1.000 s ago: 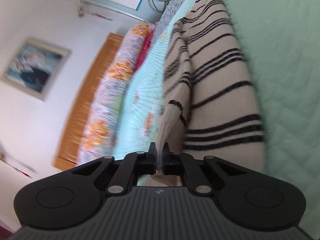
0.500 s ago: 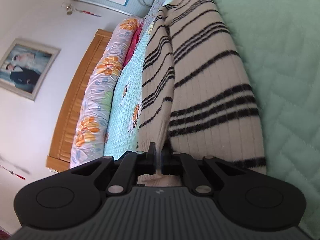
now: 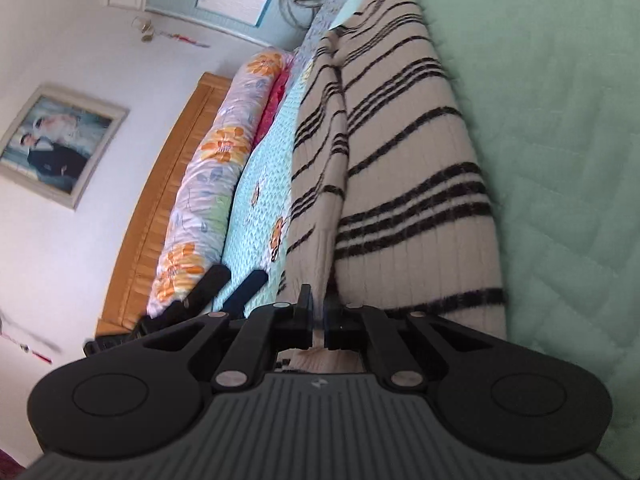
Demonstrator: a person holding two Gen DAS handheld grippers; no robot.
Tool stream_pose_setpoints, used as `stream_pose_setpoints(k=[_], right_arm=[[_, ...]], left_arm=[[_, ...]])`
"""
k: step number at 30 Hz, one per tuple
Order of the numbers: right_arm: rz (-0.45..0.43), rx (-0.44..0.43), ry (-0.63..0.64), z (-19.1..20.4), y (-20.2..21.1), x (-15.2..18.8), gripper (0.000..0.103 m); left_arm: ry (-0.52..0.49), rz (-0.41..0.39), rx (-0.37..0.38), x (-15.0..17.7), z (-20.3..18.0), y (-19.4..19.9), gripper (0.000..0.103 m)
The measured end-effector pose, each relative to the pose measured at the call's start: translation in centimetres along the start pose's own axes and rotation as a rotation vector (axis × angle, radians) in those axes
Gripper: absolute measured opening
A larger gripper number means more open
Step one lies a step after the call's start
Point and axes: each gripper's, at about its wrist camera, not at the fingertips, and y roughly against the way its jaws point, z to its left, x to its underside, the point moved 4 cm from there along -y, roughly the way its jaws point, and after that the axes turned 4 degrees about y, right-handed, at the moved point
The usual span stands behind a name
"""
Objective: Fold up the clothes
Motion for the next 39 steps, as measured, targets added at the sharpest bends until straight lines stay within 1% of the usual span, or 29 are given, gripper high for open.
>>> stream_pose_setpoints(k=[1, 3, 4, 5, 6, 7, 8, 9, 10, 13, 16, 20, 22, 24, 25, 28, 29, 32, 36, 38, 39], right_arm=[[0.019, 0.006, 0.029, 0.3, -0.3, -0.1, 0.004], [0.015, 0.041, 0.1, 1.0, 0.1, -0.7, 0.008], [-0.001, 0.053, 0.135, 1.4, 0.5, -1.1, 0.012], [-0.018, 0.066, 0.169, 1.7, 1.0, -1.6, 0.019], [-0.05, 0.08, 0.192, 2.0, 1.7, -2.4, 0.023], [-0.086, 0.1, 0.205, 2.1, 2.1, -3.3, 0.029], [-0.113, 0.108, 0.21, 2.1, 2.1, -4.6, 0.032], [-0.138, 0.115, 0.213, 2.0, 2.0, -5.9, 0.032], [-0.163, 0.122, 0.217, 2.0, 1.9, -7.2, 0.032], [-0.153, 0.137, 0.237, 1.8, -1.7, -10.3, 0.032], [-0.141, 0.151, 0.257, 1.5, -5.3, -13.4, 0.032], [-0.124, 0.17, 0.283, 1.2, -10.2, -17.5, 0.032], [-0.099, 0.203, 0.267, 0.5, -11.7, -18.0, 0.031], [-0.09, 0.204, 0.271, 0.2, -12.1, -18.1, 0.011], [-0.096, 0.199, 0.278, 0.2, -11.9, -18.0, 0.003], [-0.15, 0.213, 0.319, 0.8, -10.1, -17.7, 0.003], [-0.165, 0.221, 0.315, 0.6, -9.7, -17.6, 0.003], [-0.153, 0.276, 0.339, -0.3, -10.0, -17.2, 0.003], [-0.137, 0.251, 0.336, -1.5, -11.6, -16.9, 0.002], [-0.146, 0.214, 0.307, -1.9, -11.6, -17.1, 0.004], [-0.145, 0.2, 0.3, -1.9, -11.5, -17.2, 0.004]], left_arm=[[-0.001, -0.011, 0.004, -0.5, -0.3, -0.4, 0.062], [-0.021, -0.038, 0.018, -1.4, -1.2, -1.1, 0.063], [-0.033, -0.051, 0.025, -1.7, -1.6, -1.5, 0.063], [-0.044, -0.063, 0.033, -1.9, -2.1, -1.8, 0.063], [-0.056, -0.075, 0.042, -2.1, -2.5, -2.2, 0.063], [-0.063, -0.084, 0.048, -2.1, -2.9, -2.6, 0.063], [-0.066, -0.086, 0.052, -1.9, -3.1, -3.1, 0.063], [-0.072, -0.08, 0.057, -1.6, -3.4, -3.7, 0.063], [-0.08, -0.069, 0.062, -1.3, -3.7, -4.2, 0.063], [-0.114, -0.017, 0.081, 0.2, -4.5, -5.6, 0.063], [-0.159, 0.025, 0.103, 1.5, -5.1, -6.1, 0.063], [-0.16, 0.055, 0.121, 2.4, -4.8, -6.7, 0.063], [-0.144, 0.063, 0.125, 2.6, -4.4, -6.8, 0.063], [-0.126, 0.064, 0.124, 2.6, -4.1, -6.9, 0.063], [-0.118, 0.063, 0.127, 2.6, -4.0, -6.8, 0.063], [-0.105, 0.061, 0.136, 2.5, -3.8, -6.8, 0.063], [-0.105, 0.063, 0.136, 2.5, -3.8, -6.8, 0.063], [-0.114, 0.07, 0.134, 2.6, -4.0, -6.9, 0.063], [-0.112, 0.08, 0.124, 2.2, -4.2, -7.0, 0.064], [-0.115, 0.065, 0.122, 1.6, -4.4, -6.7, 0.064], [-0.108, 0.049, 0.106, 1.2, -4.4, -6.6, 0.064]])
